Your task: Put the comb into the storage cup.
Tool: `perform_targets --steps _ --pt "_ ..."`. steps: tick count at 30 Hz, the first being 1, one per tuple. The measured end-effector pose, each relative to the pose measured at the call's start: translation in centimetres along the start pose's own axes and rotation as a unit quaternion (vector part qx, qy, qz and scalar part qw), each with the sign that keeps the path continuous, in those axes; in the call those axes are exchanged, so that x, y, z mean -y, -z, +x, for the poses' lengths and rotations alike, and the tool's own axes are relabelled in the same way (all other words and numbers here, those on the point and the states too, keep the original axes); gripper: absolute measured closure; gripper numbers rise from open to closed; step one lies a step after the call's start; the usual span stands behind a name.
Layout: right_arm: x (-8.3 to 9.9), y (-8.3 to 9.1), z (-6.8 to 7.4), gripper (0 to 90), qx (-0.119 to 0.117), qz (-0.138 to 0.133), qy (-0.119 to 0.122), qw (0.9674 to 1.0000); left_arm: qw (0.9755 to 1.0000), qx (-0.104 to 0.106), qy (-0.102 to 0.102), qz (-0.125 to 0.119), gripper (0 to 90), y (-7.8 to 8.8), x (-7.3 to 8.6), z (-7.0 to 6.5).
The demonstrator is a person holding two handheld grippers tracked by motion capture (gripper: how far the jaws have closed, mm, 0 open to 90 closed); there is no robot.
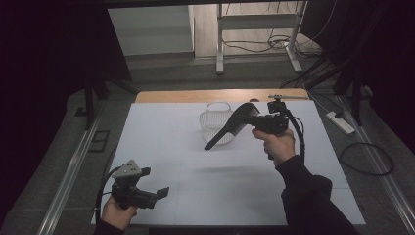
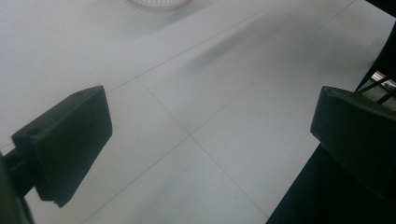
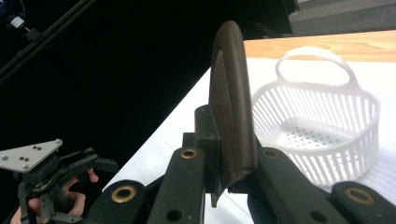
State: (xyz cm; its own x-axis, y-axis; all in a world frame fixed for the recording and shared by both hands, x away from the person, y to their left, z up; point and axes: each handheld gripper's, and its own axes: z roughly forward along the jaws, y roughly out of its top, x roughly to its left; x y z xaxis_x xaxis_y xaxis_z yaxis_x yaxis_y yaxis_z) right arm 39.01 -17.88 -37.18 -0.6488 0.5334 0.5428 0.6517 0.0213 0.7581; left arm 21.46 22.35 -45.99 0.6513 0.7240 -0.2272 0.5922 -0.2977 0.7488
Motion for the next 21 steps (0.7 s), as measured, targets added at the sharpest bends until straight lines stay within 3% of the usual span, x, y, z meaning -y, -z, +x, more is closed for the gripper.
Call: perform_targets --steps 11,21 --pt "-0.6 -0.1 -0.5 86.1 0.014 -0.007 -0.001 0.9999 0.9999 -0.010 0.005 -0.002 0.0 1.2 1.1 0.0" --pt "-1.4 -0.1 -0.9 86.2 0.024 -0.020 -0.007 0.9995 0.9994 -0.033 0.005 0.003 0.0 2.3 2.2 -0.2"
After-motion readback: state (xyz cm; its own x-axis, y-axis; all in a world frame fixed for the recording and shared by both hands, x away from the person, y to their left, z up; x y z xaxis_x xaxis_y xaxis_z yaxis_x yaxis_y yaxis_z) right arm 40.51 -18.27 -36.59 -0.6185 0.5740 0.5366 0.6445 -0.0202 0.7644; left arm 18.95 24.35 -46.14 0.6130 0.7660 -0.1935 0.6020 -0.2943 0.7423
